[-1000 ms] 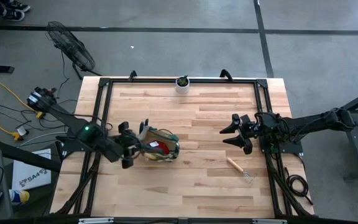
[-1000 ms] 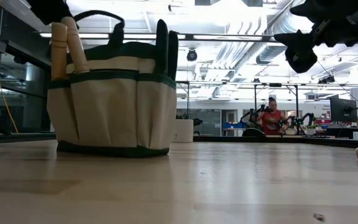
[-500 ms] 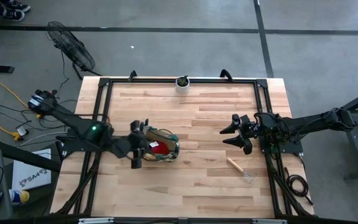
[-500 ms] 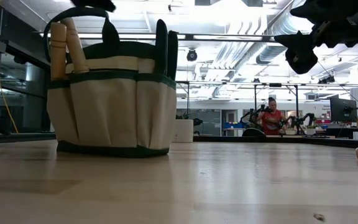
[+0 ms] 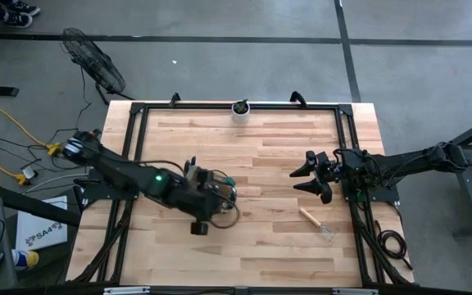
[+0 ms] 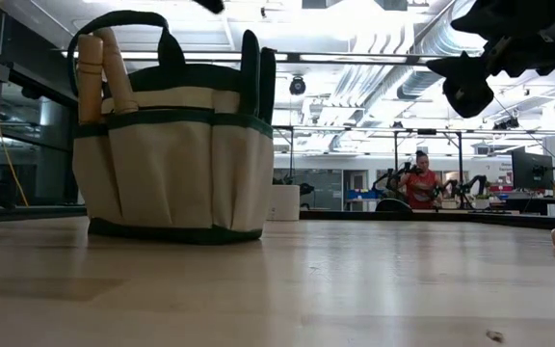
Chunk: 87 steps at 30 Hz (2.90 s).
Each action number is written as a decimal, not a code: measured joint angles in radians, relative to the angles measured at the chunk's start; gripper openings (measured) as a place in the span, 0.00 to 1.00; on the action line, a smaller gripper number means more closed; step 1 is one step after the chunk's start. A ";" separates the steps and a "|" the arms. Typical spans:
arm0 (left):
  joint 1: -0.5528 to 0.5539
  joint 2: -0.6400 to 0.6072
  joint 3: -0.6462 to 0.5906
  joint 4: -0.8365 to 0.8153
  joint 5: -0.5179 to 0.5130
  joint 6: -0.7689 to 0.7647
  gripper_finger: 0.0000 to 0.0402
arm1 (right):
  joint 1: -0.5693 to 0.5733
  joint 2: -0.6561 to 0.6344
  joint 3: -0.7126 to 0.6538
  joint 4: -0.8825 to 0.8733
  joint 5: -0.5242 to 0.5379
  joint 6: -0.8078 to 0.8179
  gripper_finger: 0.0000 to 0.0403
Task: Pick & Place Garden tools in Gardening bag
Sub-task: Adjust the gardening bag on the table
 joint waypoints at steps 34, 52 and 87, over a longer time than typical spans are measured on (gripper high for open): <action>0.059 0.228 0.076 -0.074 0.082 -0.117 0.08 | 0.000 0.000 0.000 -0.028 -0.001 -0.007 0.56; -0.101 0.228 0.076 -0.091 0.229 -0.053 0.00 | 0.000 0.000 0.000 -0.027 0.003 -0.007 0.56; -0.183 0.224 0.132 -0.275 0.153 -0.191 0.03 | 0.000 0.000 0.000 -0.037 0.064 0.323 0.56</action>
